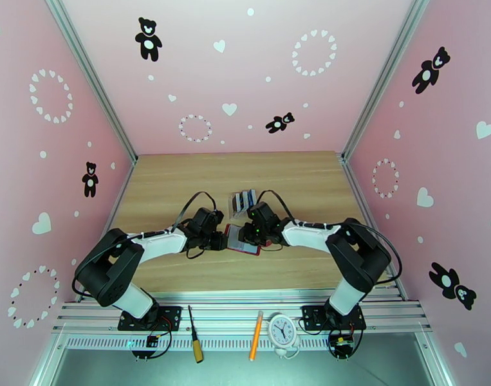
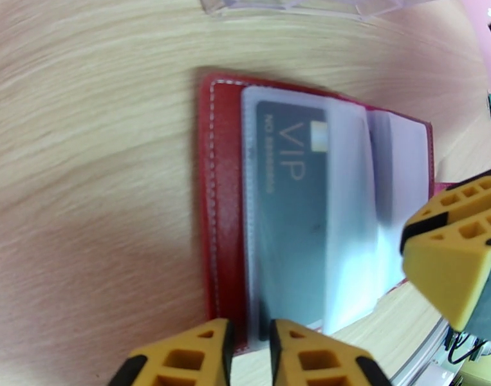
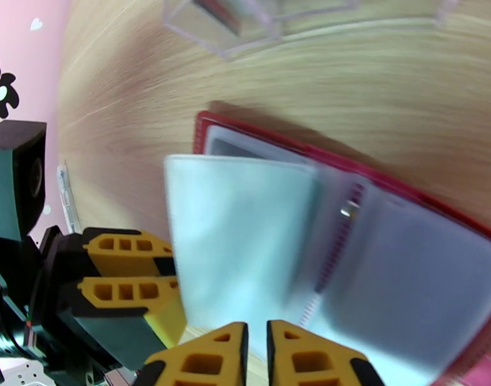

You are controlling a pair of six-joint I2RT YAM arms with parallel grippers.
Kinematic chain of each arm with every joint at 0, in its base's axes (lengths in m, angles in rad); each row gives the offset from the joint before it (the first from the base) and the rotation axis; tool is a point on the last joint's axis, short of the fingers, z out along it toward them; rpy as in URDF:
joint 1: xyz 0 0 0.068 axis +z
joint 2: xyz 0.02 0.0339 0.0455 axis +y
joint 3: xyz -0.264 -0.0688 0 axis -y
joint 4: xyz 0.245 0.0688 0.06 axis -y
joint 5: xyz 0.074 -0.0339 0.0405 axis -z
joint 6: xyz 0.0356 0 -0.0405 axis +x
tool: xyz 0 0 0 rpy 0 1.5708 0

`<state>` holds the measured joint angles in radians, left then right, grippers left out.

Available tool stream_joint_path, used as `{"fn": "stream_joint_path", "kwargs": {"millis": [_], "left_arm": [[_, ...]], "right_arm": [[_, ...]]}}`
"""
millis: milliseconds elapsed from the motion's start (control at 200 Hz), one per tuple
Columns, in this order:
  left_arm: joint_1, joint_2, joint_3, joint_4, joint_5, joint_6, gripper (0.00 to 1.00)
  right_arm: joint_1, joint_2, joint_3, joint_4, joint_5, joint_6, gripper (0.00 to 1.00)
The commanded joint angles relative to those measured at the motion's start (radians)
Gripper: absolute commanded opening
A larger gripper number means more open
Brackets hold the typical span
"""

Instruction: Put the credit cards into the card holder

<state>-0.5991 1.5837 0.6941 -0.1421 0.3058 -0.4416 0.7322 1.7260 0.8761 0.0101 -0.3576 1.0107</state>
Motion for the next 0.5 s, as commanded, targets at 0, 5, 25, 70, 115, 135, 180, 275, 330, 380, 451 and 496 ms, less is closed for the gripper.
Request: {"fn": "stream_joint_path", "kwargs": {"millis": [0, 5, 25, 70, 115, 135, 180, 275, 330, 380, 451, 496], "left_arm": [[-0.001, -0.016, -0.015, -0.012, -0.008, 0.003, 0.21], [-0.001, -0.016, -0.015, -0.013, -0.007, 0.003, 0.21], [0.0, -0.014, -0.013, -0.013, -0.009, 0.002, 0.21], [0.0, -0.015, -0.013, -0.013, -0.008, 0.003, 0.2], [0.0, -0.015, -0.015, -0.014, -0.009, 0.003, 0.19], [0.0, -0.016, -0.015, -0.012, -0.009, 0.002, 0.18], [-0.001, -0.02, -0.017, -0.013, -0.012, 0.002, 0.17], [0.001, -0.035, -0.022, -0.01, -0.021, 0.001, 0.16], [0.001, -0.046, -0.025, -0.008, -0.031, 0.0, 0.16], [0.0, -0.056, -0.029, -0.008, -0.038, 0.0, 0.16], [0.001, -0.068, -0.032, -0.008, -0.049, -0.001, 0.19], [0.002, -0.075, -0.036, -0.006, -0.054, -0.001, 0.22]], "right_arm": [[0.006, 0.04, 0.041, 0.032, -0.012, 0.005, 0.17], [0.007, 0.04, 0.041, 0.032, -0.012, 0.005, 0.17], [0.007, 0.045, 0.043, 0.035, -0.013, 0.006, 0.17], [0.008, 0.057, 0.046, 0.042, -0.016, 0.007, 0.17], [0.007, 0.068, 0.047, 0.047, -0.018, 0.01, 0.17], [0.008, 0.072, 0.048, 0.05, -0.02, 0.01, 0.17], [0.008, 0.081, 0.047, 0.054, -0.021, 0.012, 0.17], [0.008, 0.098, 0.047, 0.065, -0.022, 0.016, 0.17], [0.01, 0.109, 0.047, 0.074, -0.024, 0.018, 0.17], [0.009, 0.117, 0.047, 0.081, -0.027, 0.021, 0.17], [0.011, 0.126, 0.047, 0.089, -0.027, 0.025, 0.17], [0.01, 0.13, 0.047, 0.093, -0.03, 0.026, 0.18]]}}
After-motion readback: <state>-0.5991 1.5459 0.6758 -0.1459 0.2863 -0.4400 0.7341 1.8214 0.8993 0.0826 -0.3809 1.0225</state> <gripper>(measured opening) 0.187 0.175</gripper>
